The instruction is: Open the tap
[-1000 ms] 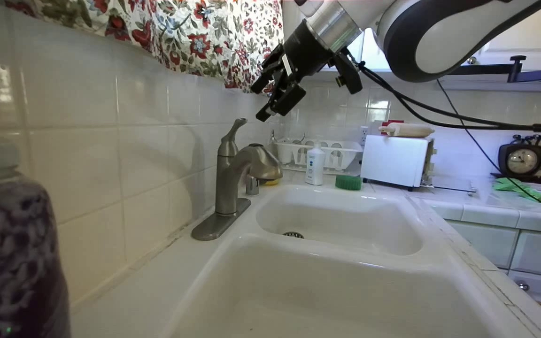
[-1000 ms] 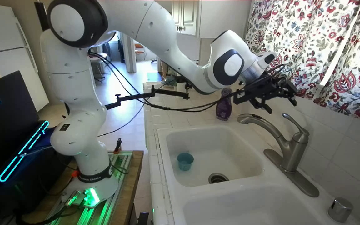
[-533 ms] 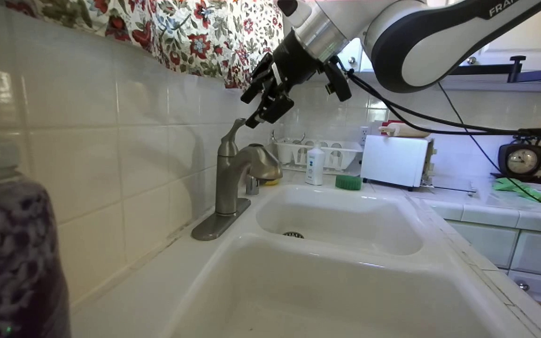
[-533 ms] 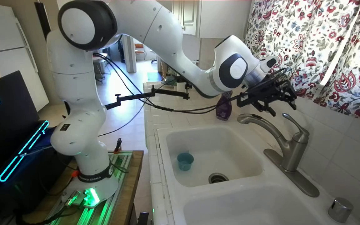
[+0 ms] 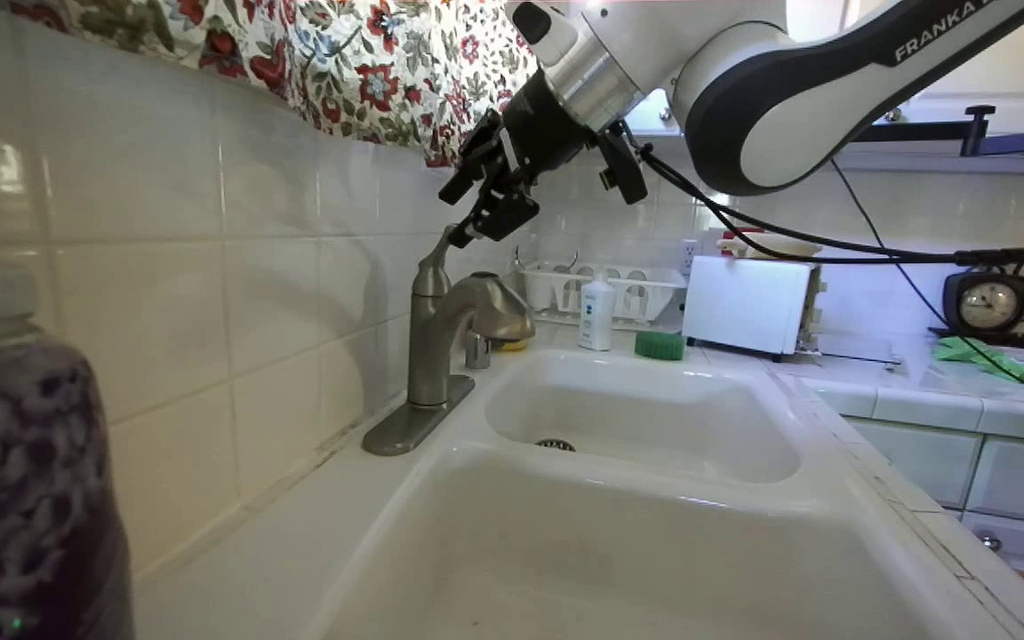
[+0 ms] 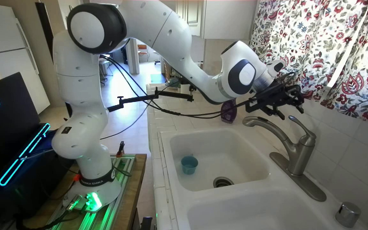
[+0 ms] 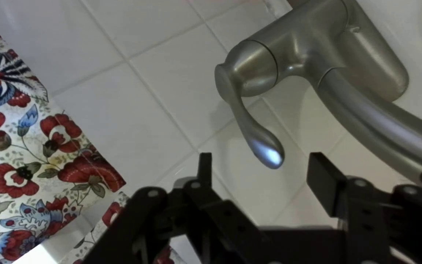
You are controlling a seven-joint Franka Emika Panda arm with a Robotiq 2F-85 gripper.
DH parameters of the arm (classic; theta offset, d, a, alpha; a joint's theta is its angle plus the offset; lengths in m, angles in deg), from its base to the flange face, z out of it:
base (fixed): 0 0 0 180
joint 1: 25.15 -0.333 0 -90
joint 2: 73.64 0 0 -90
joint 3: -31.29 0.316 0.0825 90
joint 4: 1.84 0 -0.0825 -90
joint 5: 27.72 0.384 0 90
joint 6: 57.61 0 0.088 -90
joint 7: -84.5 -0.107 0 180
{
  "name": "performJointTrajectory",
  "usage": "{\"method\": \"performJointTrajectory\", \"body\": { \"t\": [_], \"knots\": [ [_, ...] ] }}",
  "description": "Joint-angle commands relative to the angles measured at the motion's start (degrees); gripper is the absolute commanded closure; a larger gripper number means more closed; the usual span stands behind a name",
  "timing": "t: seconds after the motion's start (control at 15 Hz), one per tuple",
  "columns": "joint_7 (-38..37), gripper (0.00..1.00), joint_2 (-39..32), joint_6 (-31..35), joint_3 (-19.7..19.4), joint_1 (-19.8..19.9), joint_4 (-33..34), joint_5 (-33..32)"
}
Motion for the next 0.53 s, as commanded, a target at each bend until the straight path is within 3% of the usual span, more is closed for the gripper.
{"method": "performJointTrajectory", "body": {
  "t": [0.0, 0.33, 0.47],
  "knots": [
    [-2.8, 0.38, -2.1, 2.2, -1.5, -0.6, 2.4, -4.9],
    [-3.6, 0.43, -3.1, 2.6, -2.0, -0.7, 3.0, -6.8],
    [-3.9, 0.53, -3.4, 2.9, -2.1, -0.8, 3.0, -7.2]
  ]
}}
